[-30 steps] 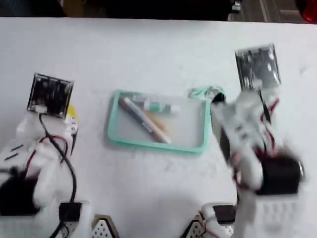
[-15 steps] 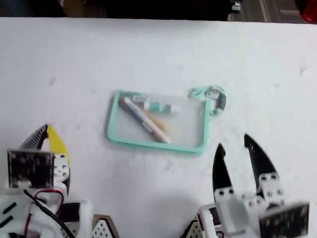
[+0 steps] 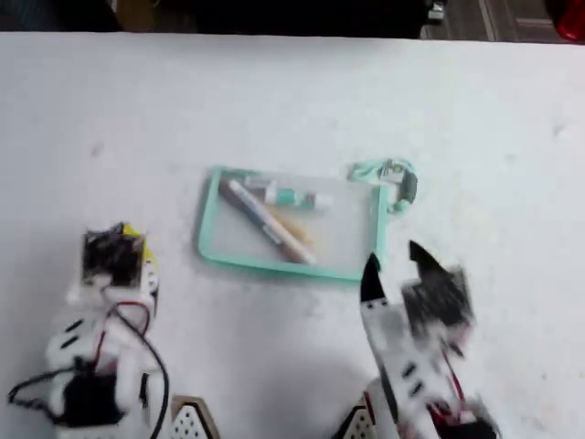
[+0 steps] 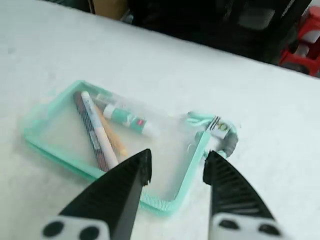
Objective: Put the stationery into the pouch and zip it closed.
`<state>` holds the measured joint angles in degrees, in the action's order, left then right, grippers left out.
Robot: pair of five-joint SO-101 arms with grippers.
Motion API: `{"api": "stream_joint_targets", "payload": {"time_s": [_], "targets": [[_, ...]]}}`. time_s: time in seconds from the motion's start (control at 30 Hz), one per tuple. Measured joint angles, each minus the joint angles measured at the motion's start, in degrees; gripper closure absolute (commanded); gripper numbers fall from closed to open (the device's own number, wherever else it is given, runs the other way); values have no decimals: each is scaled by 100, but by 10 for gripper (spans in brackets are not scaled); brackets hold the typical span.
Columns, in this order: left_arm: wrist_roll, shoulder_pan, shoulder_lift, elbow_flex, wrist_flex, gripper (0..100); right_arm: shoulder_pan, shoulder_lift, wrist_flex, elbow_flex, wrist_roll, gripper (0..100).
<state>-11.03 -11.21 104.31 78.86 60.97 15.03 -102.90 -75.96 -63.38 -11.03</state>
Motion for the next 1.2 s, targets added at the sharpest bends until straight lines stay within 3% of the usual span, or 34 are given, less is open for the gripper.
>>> {"api": "stream_joint_targets", "payload": {"time_s": [0.17, 0.33, 0.67, 0.77, 0.87, 1.2], "targets": [[0, 0, -79, 1635, -897, 976, 0, 0, 1231, -1908, 0, 839], [0, 0, -79, 1820, -835, 976, -185, 18, 2119, -3209, 0, 842], [0, 0, -70, 1829, 1134, 977, -782, 9, 642, -3297, 0, 844], [0, 0, -70, 1829, 1222, 977, -844, 9, 404, -3297, 0, 872], [0, 0, -70, 1829, 1222, 977, -818, 9, 378, -3297, 0, 988], [0, 0, -70, 1829, 1222, 976, -844, 9, 378, -3297, 0, 982]]}}
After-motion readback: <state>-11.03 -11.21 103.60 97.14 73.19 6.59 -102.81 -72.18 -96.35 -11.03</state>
